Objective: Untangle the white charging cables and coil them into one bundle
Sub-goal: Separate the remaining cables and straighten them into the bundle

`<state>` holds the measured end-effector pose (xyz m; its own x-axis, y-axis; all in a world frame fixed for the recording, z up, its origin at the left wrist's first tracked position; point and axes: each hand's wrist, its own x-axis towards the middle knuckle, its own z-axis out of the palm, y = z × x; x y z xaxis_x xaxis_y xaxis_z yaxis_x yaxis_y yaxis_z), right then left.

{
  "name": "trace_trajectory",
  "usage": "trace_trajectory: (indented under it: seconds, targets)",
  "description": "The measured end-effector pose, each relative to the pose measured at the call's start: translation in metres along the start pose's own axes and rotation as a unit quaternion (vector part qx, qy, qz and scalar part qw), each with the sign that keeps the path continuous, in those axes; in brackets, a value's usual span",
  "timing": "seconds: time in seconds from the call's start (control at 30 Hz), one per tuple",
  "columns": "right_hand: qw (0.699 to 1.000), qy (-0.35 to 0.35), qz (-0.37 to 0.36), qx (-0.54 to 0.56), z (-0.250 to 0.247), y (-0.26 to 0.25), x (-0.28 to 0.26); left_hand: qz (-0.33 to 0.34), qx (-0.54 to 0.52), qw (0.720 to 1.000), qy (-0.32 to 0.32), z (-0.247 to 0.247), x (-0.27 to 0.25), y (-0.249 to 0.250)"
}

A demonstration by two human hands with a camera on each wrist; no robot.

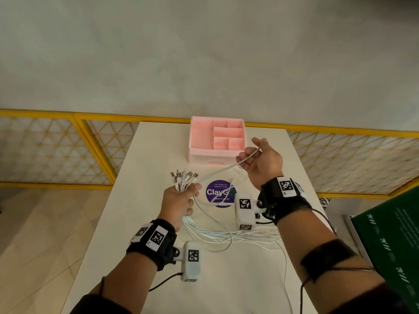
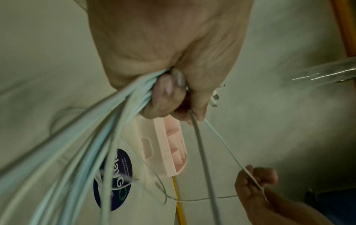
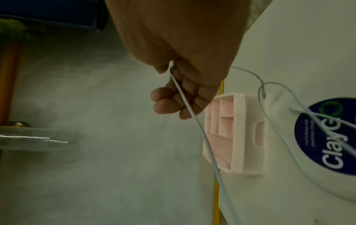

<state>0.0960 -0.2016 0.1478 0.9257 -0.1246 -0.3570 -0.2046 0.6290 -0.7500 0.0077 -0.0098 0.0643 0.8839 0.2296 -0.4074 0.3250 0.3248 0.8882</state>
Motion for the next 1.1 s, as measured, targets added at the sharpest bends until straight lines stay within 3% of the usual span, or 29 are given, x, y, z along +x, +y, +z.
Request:
trace_trajectory:
  seconds: [0.3, 0.53, 0.7, 0.77, 0.83, 0.97, 1.0, 1.07, 1.1]
  targets:
    - [0.995, 0.070, -0.054, -0.050, -0.062, -0.008, 0.011, -0.014, 0.000, 0.999, 0.037, -0.003, 0.005, -0.002]
    - [0.984, 0.161, -0.079, -0.004, -0.105, -0.031, 0.021, -0.024, -0.012, 0.997, 0.067, -0.009, 0.011, -0.007]
    - [0.979, 0.124, -0.126, -0.105, -0.117, -0.047, 0.015, -0.018, -0.025, 0.996, 0.078, -0.007, 0.012, -0.007]
    - [0.969, 0.141, -0.147, -0.139, -0.126, -0.051, 0.016, -0.007, -0.035, 0.997, 0.070, -0.003, 0.010, -0.005]
    - [0.949, 0.204, -0.154, -0.186, -0.144, -0.058, 0.020, 0.007, -0.044, 0.997, 0.065, -0.001, 0.009, -0.003]
    - [0.871, 0.376, -0.101, -0.301, -0.203, -0.072, 0.025, 0.020, -0.084, 0.994, 0.068, -0.005, 0.010, 0.001]
    - [0.844, 0.387, -0.073, -0.363, -0.217, -0.074, 0.019, 0.022, -0.096, 0.993, 0.068, -0.006, 0.010, 0.002]
    - [0.764, 0.363, 0.038, -0.532, -0.234, -0.072, -0.001, 0.026, -0.115, 0.991, 0.066, -0.005, 0.009, 0.003]
    - [0.743, 0.367, 0.079, -0.554, -0.237, -0.068, -0.006, 0.028, -0.119, 0.990, 0.066, -0.004, 0.009, 0.004]
